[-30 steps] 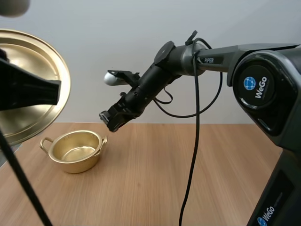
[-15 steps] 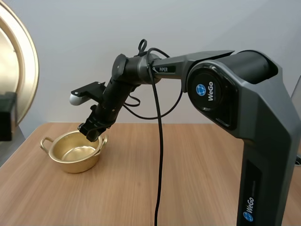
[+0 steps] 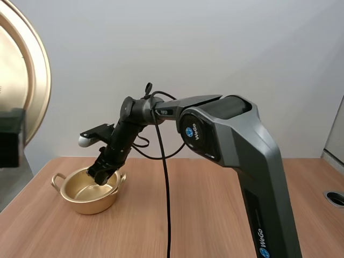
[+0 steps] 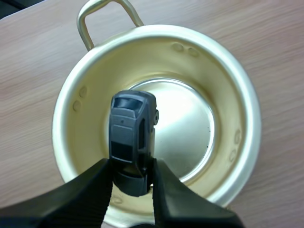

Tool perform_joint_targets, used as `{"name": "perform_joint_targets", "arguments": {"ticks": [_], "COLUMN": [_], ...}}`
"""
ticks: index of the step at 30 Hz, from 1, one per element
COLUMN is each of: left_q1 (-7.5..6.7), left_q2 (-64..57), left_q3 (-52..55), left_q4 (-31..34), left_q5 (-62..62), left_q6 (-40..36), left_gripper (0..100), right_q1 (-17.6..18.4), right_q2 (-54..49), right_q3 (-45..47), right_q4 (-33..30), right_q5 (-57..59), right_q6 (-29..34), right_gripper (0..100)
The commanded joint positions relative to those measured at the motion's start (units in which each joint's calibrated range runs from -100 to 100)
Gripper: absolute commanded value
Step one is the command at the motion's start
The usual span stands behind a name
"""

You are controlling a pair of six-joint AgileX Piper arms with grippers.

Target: Open the pot, put the car inside, and close it

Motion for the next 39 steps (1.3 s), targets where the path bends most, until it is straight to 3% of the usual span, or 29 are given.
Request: {"name": "perform_joint_targets", "arguments": {"ticks": [1, 9, 14, 31, 35, 36, 37, 39], "left_q1": [-0.04, -0.04, -0.04, -0.04, -0.04, -0.04, -0.04, -0.04], "left_q2": [-0.02, -0.02, -0.02, -0.02, -0.02, -0.02, -0.02, -0.02], "left_q3": [-0.05, -0.05, -0.05, -0.05, -0.05, -0.05, -0.05, -0.05], "left_q4": [-0.19, -0.39, -0.39, -2.44, -2.57, -2.57, -2.57, -2.57], "left_q5": [0.00, 0.00, 0.00, 0.00, 0.00, 0.00, 0.00, 0.00], "left_q6": [-1.02, -2.06, -2.06, -2.04, -2.04, -2.04, -2.04, -2.04], "left_gripper": [0, 0, 0, 0, 0, 0, 0, 0], "right_q1": [0.71, 2.69, 2.69, 2.61, 2.61, 2.61, 2.61, 2.61], "right_q2": [0.86, 4.74, 8.43, 9.31, 9.31, 9.31, 9.31, 9.16], "right_q3": [-1.36, -7.63, -10.80, -11.71, -11.71, -11.71, -11.71, -11.71], "right_q4": [-0.13, -1.66, -6.67, -7.58, -9.15, -9.15, -9.15, -9.15], "right_q5": [0.02, -0.14, -0.14, -3.33, -3.10, -2.35, -1.95, -2.30], "right_q6": [0.02, 1.07, 3.02, 5.23, 5.23, 5.23, 5.23, 5.13], "right_gripper": [0, 0, 0, 0, 64, 88, 100, 100]}}
